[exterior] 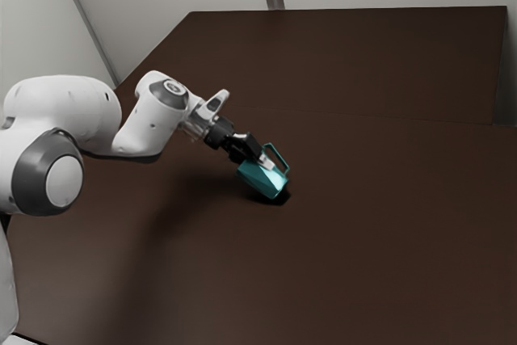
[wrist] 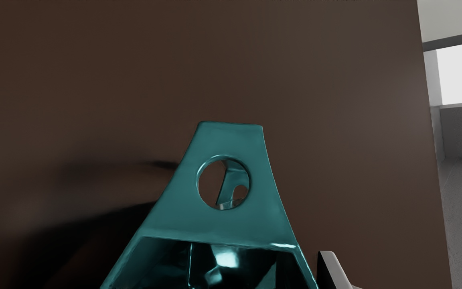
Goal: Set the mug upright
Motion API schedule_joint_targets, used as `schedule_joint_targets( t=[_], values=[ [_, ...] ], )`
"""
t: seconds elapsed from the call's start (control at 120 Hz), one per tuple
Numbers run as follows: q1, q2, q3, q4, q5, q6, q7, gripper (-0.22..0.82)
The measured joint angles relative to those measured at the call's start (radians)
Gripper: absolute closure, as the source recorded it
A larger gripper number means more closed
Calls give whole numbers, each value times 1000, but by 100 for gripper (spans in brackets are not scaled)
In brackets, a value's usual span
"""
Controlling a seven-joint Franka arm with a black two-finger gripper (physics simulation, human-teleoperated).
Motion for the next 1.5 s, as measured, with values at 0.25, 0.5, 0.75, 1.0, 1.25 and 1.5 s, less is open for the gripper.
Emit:
schedule_joint_targets(
  t=[0.25, 0.5, 0.75, 1.0, 1.25, 1.5],
  values=[
    [-18, -27, -1, 3, 47, 0, -23, 77],
    [-77, -90, -1, 4, 213, 6, -73, 77],
    [-122, -150, -1, 1, 503, 74, -136, 78],
    [-127, -156, -5, 32, 740, 108, -182, 78],
    [-103, -150, -20, 34, 882, 179, -192, 78],
    [-100, -104, -42, 61, 921, 282, -151, 78]
  ],
)
